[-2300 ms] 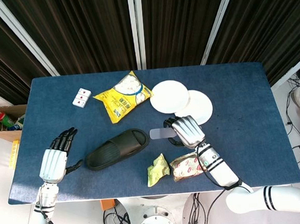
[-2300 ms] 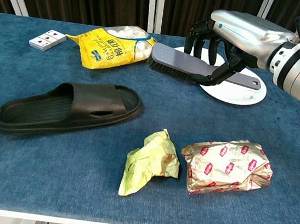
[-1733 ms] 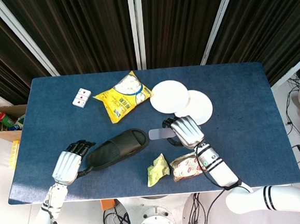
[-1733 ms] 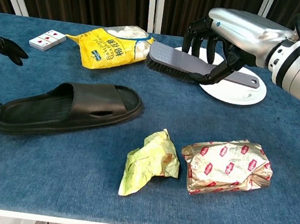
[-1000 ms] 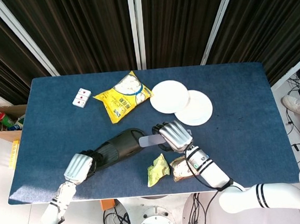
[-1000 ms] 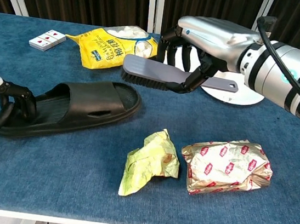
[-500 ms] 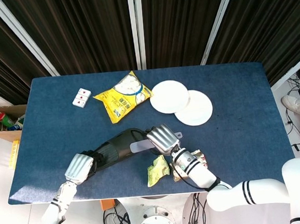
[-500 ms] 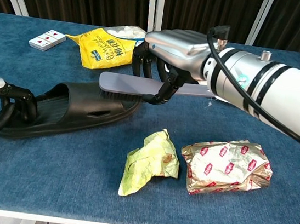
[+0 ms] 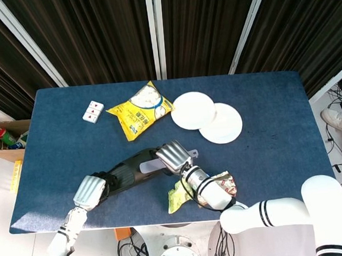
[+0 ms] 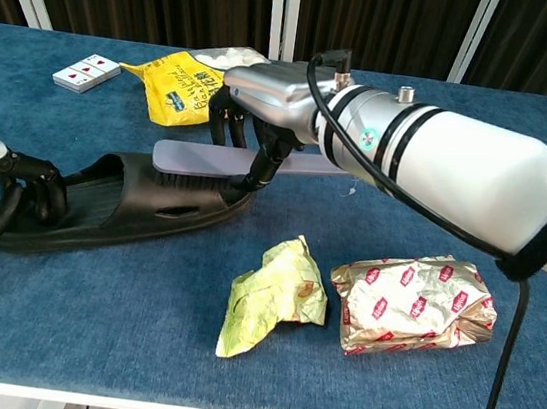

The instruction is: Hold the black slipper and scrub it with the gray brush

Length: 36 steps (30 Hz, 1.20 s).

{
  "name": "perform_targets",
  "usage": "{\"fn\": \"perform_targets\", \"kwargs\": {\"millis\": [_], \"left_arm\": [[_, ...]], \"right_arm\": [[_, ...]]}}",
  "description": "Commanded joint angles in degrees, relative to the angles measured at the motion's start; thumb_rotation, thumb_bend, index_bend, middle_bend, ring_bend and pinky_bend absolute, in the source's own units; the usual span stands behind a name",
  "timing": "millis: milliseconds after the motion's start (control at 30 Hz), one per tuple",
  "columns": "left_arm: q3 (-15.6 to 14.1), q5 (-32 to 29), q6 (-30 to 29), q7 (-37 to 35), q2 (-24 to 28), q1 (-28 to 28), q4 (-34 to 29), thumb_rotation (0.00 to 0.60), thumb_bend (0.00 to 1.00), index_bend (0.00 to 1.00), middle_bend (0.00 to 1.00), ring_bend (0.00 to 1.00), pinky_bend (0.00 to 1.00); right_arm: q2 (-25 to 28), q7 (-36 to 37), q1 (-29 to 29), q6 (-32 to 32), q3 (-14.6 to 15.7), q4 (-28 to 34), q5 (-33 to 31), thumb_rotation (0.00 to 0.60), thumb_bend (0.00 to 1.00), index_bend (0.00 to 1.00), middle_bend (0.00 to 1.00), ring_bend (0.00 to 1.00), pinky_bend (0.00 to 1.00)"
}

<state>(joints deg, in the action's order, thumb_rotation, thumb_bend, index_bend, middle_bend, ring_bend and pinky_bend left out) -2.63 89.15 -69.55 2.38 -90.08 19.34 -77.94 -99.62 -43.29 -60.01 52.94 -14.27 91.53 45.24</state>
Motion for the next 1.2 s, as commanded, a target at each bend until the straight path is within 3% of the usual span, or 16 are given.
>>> {"fn": "perform_targets", "kwargs": {"millis": [33,367,667,800,1000,1200], "left_arm": [[0.0,0.0,0.2,0.0,0.0,0.1,0.0,0.600,0.84,0.44,0.49,0.38,0.47],[-0.1,-0.7,1.0,0.0,0.5,0.3,-0.4,0.600,0.84,0.44,0.50,0.38,0.47],[-0.1,-1.1,1.1,-0.1,0.8,0.2,-0.5,0.600,0.84,0.44,0.50,0.38,0.47],[-0.1,-1.3,1.4,-0.3,0.8,0.3,-0.4,0.600,0.84,0.44,0.50,0.38,0.47],[-0.2,-1.5,2.1,-0.5,0.3,0.6,0.0,0.600,0.84,0.44,0.50,0.38,0.47],[-0.3,-1.4,2.1,-0.6,0.2,0.6,0.1,0.600,0.84,0.44,0.50,0.38,0.47]], "right_arm": [[-0.8,-0.3,-1.2,-0.8,0.0,-1.3,-1.0,0.600,0.63,0.79,0.58,0.58,0.74],[-2.8,-1.2,-4.6,-0.6,-0.5,-7.6,-3.0,0.600,0.63,0.79,0.58,0.58,0.74],[-5.1,-2.0,-5.3,3.2,0.0,-13.4,-0.2,0.600,0.63,0.79,0.58,0.58,0.74],[-4.2,0.2,-4.5,3.9,-0.5,-11.1,1.8,0.600,0.64,0.79,0.58,0.58,0.74],[0.2,5.6,-3.2,1.2,0.3,-2.7,6.7,0.600,0.66,0.80,0.58,0.58,0.74],[2.2,3.5,-3.7,0.2,2.2,1.1,7.4,0.600,0.65,0.81,0.58,0.58,0.74]]}}
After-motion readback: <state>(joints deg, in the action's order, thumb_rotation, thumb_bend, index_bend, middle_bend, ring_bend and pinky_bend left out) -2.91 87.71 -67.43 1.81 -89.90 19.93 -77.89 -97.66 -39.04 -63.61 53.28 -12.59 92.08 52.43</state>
